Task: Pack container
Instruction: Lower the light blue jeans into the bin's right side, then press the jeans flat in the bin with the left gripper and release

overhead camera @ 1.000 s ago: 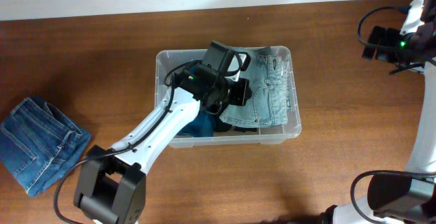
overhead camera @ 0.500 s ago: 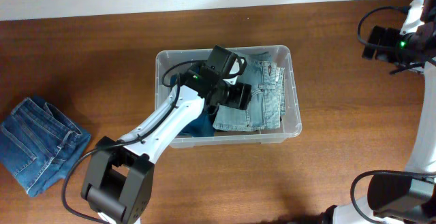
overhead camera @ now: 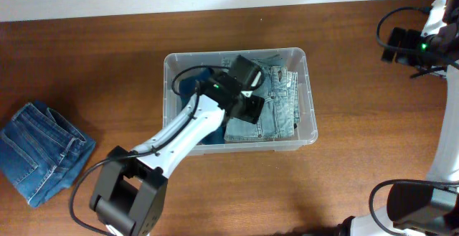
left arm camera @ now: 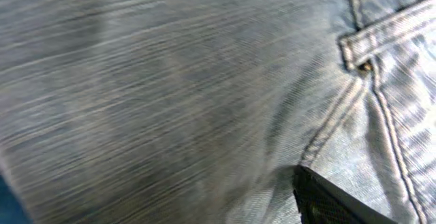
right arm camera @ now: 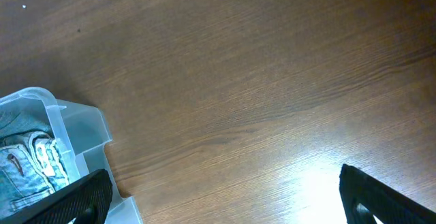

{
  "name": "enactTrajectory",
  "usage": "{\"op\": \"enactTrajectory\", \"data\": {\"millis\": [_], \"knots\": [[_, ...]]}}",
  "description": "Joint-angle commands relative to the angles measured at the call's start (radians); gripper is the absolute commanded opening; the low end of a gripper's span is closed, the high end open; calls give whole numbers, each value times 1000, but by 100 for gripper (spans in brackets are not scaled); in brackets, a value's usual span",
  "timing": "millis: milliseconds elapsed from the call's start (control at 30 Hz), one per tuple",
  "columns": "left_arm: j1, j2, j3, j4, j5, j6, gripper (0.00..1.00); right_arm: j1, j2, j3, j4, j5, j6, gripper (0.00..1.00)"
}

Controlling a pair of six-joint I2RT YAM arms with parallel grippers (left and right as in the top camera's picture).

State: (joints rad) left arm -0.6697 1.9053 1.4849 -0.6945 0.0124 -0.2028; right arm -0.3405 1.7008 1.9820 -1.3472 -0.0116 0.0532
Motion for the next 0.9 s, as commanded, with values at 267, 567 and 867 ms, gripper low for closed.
{"op": "enactTrajectory", "data": {"millis": [267,567,867], "knots": [[-23,0,24,-41,117,-171,75,0,6,9,0,5,6,98],[-12,0,85,-92,-144,-171,80,0,6,9,0,5,6,99],[-14,0,256,-223,-324,-167,99,0,6,9,0,5,6,98]]}}
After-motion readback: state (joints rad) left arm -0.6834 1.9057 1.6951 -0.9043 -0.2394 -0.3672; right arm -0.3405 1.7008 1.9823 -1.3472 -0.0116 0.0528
